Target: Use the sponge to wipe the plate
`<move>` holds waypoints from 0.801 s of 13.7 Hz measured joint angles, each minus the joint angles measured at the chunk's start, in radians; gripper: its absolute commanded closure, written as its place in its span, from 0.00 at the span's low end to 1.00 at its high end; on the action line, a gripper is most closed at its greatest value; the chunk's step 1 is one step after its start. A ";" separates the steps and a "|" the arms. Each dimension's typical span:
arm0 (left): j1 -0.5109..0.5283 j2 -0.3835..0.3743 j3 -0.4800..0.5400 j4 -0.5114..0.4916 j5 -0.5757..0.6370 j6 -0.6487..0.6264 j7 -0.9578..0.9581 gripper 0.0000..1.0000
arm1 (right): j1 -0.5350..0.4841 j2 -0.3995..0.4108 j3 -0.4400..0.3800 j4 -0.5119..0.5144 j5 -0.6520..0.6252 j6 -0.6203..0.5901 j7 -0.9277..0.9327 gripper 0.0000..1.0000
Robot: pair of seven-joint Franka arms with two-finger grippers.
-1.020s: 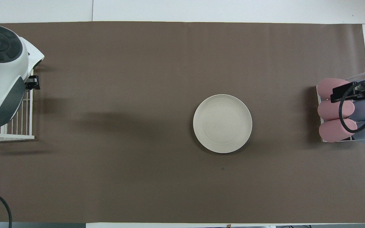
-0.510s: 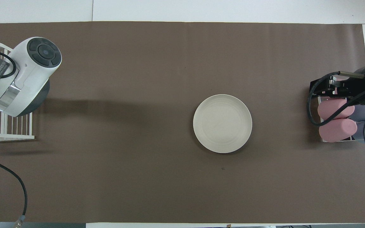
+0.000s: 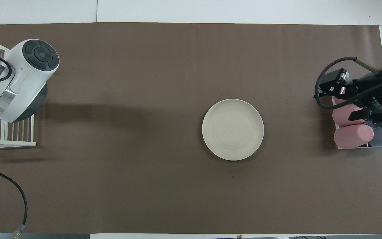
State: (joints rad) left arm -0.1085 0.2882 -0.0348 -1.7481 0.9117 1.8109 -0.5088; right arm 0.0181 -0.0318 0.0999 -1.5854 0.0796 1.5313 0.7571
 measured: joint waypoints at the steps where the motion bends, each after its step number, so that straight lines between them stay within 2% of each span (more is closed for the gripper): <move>1: 0.002 0.000 0.001 0.000 0.000 0.000 0.000 1.00 | 0.020 0.000 0.003 0.011 0.000 -0.013 0.072 0.00; 6: 0.009 0.000 0.000 0.000 0.000 0.002 -0.019 1.00 | 0.141 0.008 0.013 0.046 -0.032 -0.033 0.376 0.00; 11: 0.009 -0.005 -0.004 0.015 -0.025 0.010 -0.036 1.00 | 0.242 0.046 0.032 0.022 -0.027 0.063 0.733 0.00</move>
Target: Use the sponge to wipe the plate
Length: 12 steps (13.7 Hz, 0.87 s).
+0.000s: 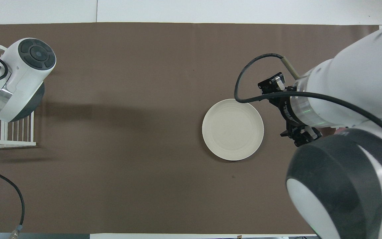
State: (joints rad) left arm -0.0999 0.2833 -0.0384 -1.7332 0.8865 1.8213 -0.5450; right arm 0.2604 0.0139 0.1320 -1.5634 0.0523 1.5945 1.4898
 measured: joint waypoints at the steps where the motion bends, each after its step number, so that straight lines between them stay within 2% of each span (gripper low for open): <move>1: 0.000 -0.003 0.000 0.017 -0.049 0.001 -0.001 1.00 | 0.018 0.007 0.002 0.000 0.009 0.008 0.062 0.00; 4: -0.001 -0.017 -0.002 0.091 -0.265 -0.011 0.002 1.00 | 0.079 0.031 0.003 0.014 0.023 0.023 0.201 0.00; 8: -0.002 -0.023 -0.006 0.201 -0.653 -0.091 0.003 1.00 | 0.113 0.085 0.003 0.024 0.034 0.098 0.270 0.00; 11: 0.000 -0.049 -0.001 0.235 -1.022 -0.121 0.003 1.00 | 0.171 0.204 0.003 0.040 0.036 0.170 0.400 0.00; 12: 0.001 -0.064 0.001 0.234 -1.141 -0.131 0.005 1.00 | 0.201 0.242 0.003 0.058 0.036 0.207 0.474 0.03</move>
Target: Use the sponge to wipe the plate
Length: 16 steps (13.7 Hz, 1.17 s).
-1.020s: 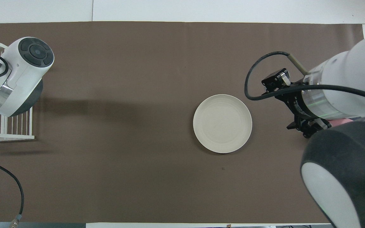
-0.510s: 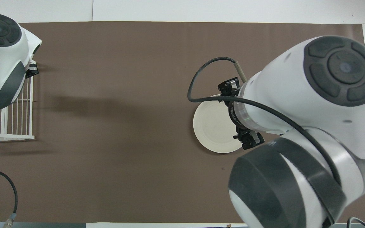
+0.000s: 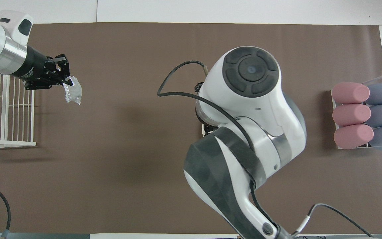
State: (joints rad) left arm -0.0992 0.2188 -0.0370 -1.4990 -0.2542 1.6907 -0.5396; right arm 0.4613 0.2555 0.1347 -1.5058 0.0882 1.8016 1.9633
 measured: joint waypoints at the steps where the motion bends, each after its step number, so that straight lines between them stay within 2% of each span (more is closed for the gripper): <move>1: 0.000 -0.012 0.001 -0.005 -0.109 -0.008 0.005 1.00 | 0.022 0.022 0.000 0.016 0.000 0.027 0.064 0.03; 4: 0.000 -0.051 0.002 -0.088 -0.398 -0.012 0.097 1.00 | 0.063 0.034 0.000 0.044 0.000 0.039 0.162 0.00; 7: 0.001 -0.122 0.005 -0.272 -0.652 0.015 0.310 1.00 | 0.106 0.045 0.000 0.045 0.000 0.078 0.234 0.00; 10: 0.003 -0.166 0.008 -0.429 -0.846 0.021 0.494 1.00 | 0.113 0.060 0.000 0.045 -0.001 0.154 0.237 0.00; 12: 0.003 -0.168 0.008 -0.497 -0.934 0.013 0.598 1.00 | 0.117 0.062 0.000 0.045 0.000 0.174 0.237 0.00; 16: 0.012 -0.157 0.008 -0.537 -0.985 -0.063 0.710 1.00 | 0.147 0.063 0.000 0.044 0.000 0.182 0.240 0.00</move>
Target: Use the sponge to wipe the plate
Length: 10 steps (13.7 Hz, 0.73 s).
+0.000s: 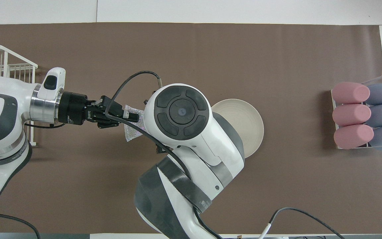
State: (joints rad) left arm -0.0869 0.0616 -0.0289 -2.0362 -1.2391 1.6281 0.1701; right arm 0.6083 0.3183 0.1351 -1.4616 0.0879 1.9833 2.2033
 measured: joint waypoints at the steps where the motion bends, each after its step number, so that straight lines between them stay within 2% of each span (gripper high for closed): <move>1: 0.002 0.007 0.000 -0.003 -0.003 -0.018 0.027 1.00 | 0.002 0.000 0.000 0.000 0.000 0.000 0.000 0.00; 5: 0.004 0.026 0.001 -0.022 -0.010 -0.049 0.097 1.00 | 0.001 0.002 -0.001 -0.007 0.000 0.005 0.000 0.00; 10: 0.004 0.027 -0.004 -0.025 -0.041 -0.055 0.106 1.00 | 0.002 0.004 0.000 -0.043 0.000 0.081 0.000 0.01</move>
State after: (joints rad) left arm -0.0833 0.0884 -0.0331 -2.0612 -1.2804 1.5731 0.2757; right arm 0.6098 0.3224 0.1352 -1.5044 0.0880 2.0640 2.2034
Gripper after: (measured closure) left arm 0.952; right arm 0.000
